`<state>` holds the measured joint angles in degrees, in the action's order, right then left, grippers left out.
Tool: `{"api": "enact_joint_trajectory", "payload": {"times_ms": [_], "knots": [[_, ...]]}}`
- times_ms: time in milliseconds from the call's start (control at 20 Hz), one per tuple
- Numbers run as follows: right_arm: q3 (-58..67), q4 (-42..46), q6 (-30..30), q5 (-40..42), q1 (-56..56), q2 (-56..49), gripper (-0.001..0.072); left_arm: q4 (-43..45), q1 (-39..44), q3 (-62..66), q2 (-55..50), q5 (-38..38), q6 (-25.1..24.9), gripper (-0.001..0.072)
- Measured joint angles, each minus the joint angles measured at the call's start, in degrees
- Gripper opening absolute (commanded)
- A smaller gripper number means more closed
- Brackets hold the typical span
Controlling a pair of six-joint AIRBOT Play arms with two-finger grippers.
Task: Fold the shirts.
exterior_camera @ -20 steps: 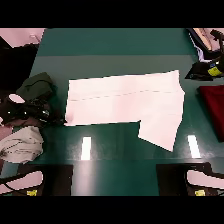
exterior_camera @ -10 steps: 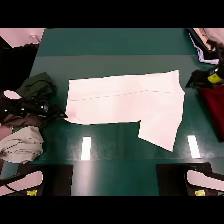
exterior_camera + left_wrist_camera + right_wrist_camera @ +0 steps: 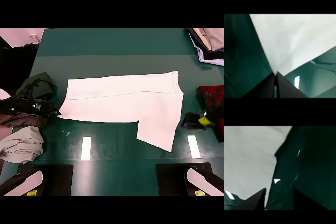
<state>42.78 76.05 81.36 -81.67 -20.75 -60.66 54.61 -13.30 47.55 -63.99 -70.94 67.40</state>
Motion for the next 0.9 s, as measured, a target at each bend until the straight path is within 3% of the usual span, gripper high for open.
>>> {"api": "enact_joint_trajectory", "payload": {"times_ms": [250,450,550,900], "knots": [[-10.84,-7.3,-3.13,4.81,-5.55,1.81,0.0378,0.39,0.0,0.0,0.57,-0.83,0.13,0.0022],[-13.49,-11.78,-3.93,8.52,-4.39,2.19,0.028,0.46,0.0,0.0,0.68,-1.64,0.15,0.0022],[-14.05,-12.52,-4.09,11.56,-2.89,2.25,0.0039,0.46,0.0,0.0,0.68,-1.79,0.15,0.0022],[-14.56,-8.94,-4.26,13.27,-0.83,7.54,0.0017,1.73,0.0,0.0,1.36,-4.26,0.59,0.0019]]}}
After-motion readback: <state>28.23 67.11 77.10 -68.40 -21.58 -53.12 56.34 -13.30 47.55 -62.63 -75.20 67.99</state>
